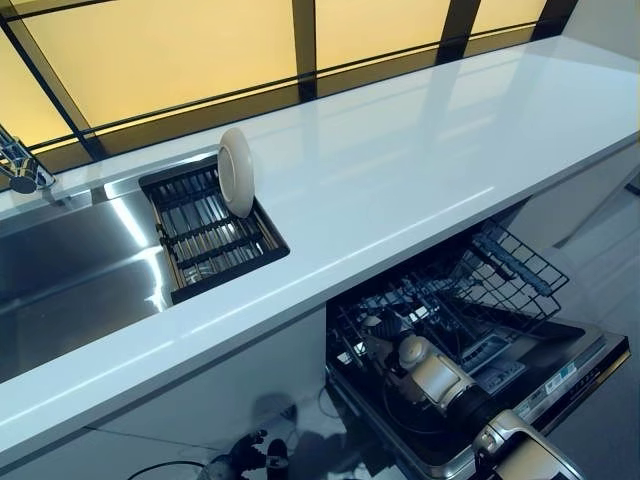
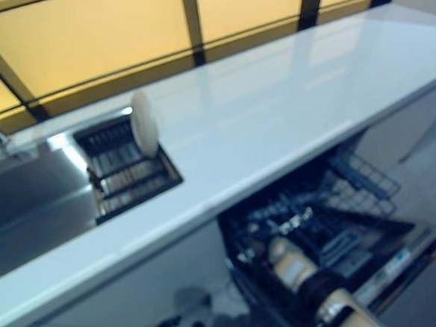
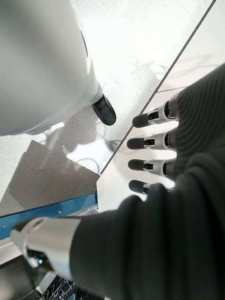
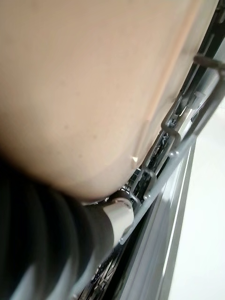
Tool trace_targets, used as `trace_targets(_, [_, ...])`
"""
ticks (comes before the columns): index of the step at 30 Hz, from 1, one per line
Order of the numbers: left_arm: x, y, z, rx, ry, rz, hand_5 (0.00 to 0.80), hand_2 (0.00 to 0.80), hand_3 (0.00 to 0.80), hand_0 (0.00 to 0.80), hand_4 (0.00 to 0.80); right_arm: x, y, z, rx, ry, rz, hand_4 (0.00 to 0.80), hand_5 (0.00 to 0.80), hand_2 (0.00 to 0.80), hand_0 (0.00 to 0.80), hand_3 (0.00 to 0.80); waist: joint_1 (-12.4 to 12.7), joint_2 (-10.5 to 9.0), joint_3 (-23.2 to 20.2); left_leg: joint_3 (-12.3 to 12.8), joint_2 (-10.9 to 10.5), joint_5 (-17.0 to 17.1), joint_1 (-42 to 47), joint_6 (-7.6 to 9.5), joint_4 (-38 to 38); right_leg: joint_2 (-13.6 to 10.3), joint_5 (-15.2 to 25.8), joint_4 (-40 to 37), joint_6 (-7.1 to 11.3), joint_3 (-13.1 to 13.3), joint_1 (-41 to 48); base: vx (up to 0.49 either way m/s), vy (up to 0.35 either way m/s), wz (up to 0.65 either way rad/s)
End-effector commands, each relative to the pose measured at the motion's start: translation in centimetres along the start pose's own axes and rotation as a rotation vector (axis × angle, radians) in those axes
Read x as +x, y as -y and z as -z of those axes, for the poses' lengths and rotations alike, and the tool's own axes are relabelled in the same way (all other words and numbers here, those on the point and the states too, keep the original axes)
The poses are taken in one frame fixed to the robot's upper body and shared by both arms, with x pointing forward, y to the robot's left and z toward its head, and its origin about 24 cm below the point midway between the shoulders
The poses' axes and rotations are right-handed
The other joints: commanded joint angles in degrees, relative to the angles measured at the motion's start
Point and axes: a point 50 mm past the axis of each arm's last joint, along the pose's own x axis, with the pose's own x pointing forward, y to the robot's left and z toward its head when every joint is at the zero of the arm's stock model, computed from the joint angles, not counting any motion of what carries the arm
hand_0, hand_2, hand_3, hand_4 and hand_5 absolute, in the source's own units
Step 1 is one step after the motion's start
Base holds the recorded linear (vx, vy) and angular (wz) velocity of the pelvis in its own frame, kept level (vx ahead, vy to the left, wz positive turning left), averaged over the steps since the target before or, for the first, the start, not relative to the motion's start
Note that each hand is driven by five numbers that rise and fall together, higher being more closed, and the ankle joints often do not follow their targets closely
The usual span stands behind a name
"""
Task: Take plates into dishwasher
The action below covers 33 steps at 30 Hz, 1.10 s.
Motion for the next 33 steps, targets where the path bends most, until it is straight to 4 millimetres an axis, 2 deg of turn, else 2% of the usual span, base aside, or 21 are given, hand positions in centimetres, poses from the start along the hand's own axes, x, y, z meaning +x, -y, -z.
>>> trace_targets(1, [0.7, -1.7, -3.9, 0.084, 0.117, -0.032, 0.000, 0.000, 0.000, 0.000, 0.000, -0.2, -2.6, 4.3, 0.036, -0.169, -0.080, 0.800, 0.800, 0.800, 0.800, 0.800, 2.23, -1.32, 4.64, -0.19, -2.69, -0.59, -1.26, 0.35, -0.83, -1.84, 5.83, 2.62, -2.40, 2.12, -7.69, -0.009, -0.012, 0.06])
trace_targets(13, [0.7, -2.2, -4.9, 0.094, 0.147, -0.047, 0.000, 0.000, 0.000, 0.000, 0.000, 0.5, -1.0, 4.3, 0.051, -0.193, -0.036, 0.800, 0.800, 0.800, 0.800, 0.800, 2.33, -0.81, 5.95, -0.59, -3.19, -0.61, -1.27, 0.64, -1.54, -1.70, 6.46, 2.60, -2.21, 2.16, -9.08, -0.006, -0.003, 0.02])
trace_targets(20, [0.7, -2.1, -5.1, 0.089, 0.149, -0.044, 0.000, 0.000, 0.000, 0.000, 0.000, 0.6, -1.1, 4.3, 0.054, -0.184, -0.041, 0.800, 0.800, 0.800, 0.800, 0.800, 2.27, -0.92, 5.95, -0.52, -3.14, -0.59, -1.11, 0.72, -1.46, -1.65, 6.48, 2.93, -2.20, 2.23, -9.23, 0.000, 0.000, 0.00])
trace_targets(21, [0.7, -2.1, -5.1, 0.089, 0.150, -0.042, 0.000, 0.000, 0.000, 0.000, 0.000, 0.6, -1.2, 4.3, 0.056, -0.181, -0.042, 0.662, 0.662, 0.662, 0.662, 0.662, 2.24, -0.91, 5.94, -0.52, -3.12, -0.59, -1.12, 0.72, -1.40, -1.65, 6.47, 2.98, -2.22, 2.23, -9.27, 0.000, 0.000, 0.00])
trace_targets(22, [0.7, -2.0, -5.1, 0.089, 0.151, -0.041, 0.000, 0.000, 0.000, 0.000, 0.000, 0.6, -1.2, 4.3, 0.056, -0.180, -0.043, 0.455, 0.455, 0.455, 0.455, 0.455, 2.23, -0.87, 6.01, -0.56, -3.13, -0.64, -1.08, 0.73, -1.36, -1.62, 6.46, 3.03, -2.26, 2.25, -9.30, 0.000, 0.000, 0.00])
trace_targets(23, [0.7, -2.0, -5.1, 0.090, 0.152, -0.041, 0.000, 0.000, 0.000, 0.000, 0.000, 0.6, -1.2, 4.3, 0.057, -0.179, -0.044, 0.455, 0.455, 0.455, 0.455, 0.455, 2.23, -0.86, 6.04, -0.58, -3.13, -0.65, -1.05, 0.73, -1.35, -1.62, 6.46, 3.05, -2.26, 2.25, -9.30, 0.000, 0.000, 0.00])
trace_targets(24, [0.7, -2.0, -5.1, 0.092, 0.152, -0.040, 0.000, 0.000, 0.000, 0.000, 0.000, 0.6, -1.2, 4.2, 0.059, -0.177, -0.046, 0.311, 0.311, 0.311, 0.311, 0.311, 2.23, -0.88, 6.09, -0.57, -3.14, -0.68, -1.00, 0.77, -1.34, -1.61, 6.48, 3.05, -2.28, 2.26, -9.30, 0.000, 0.000, 0.00])
trace_targets(25, [0.7, -2.0, -5.1, 0.094, 0.152, -0.041, 0.000, 0.000, 0.000, 0.000, 0.000, 0.6, -1.4, 4.1, 0.061, -0.172, -0.050, 0.000, 0.000, 0.000, 0.000, 0.000, 2.21, -0.94, 6.19, -0.55, -3.09, -0.67, -0.98, 0.76, -1.36, -1.56, 6.55, 2.96, -2.28, 2.29, -9.32, 0.000, 0.000, 0.00])
trace_targets(33, [0.7, -2.0, -5.2, 0.093, 0.155, -0.046, 0.000, 0.000, 0.000, 0.000, 0.000, 0.4, -1.9, 3.3, 0.093, -0.125, -0.070, 0.000, 0.000, 0.000, 0.000, 0.000, 1.98, -1.15, 6.21, -0.48, -2.90, -0.57, -1.01, 0.75, -1.40, -1.33, 6.61, 2.89, -2.32, 2.58, -9.53, -0.002, -0.004, 0.02])
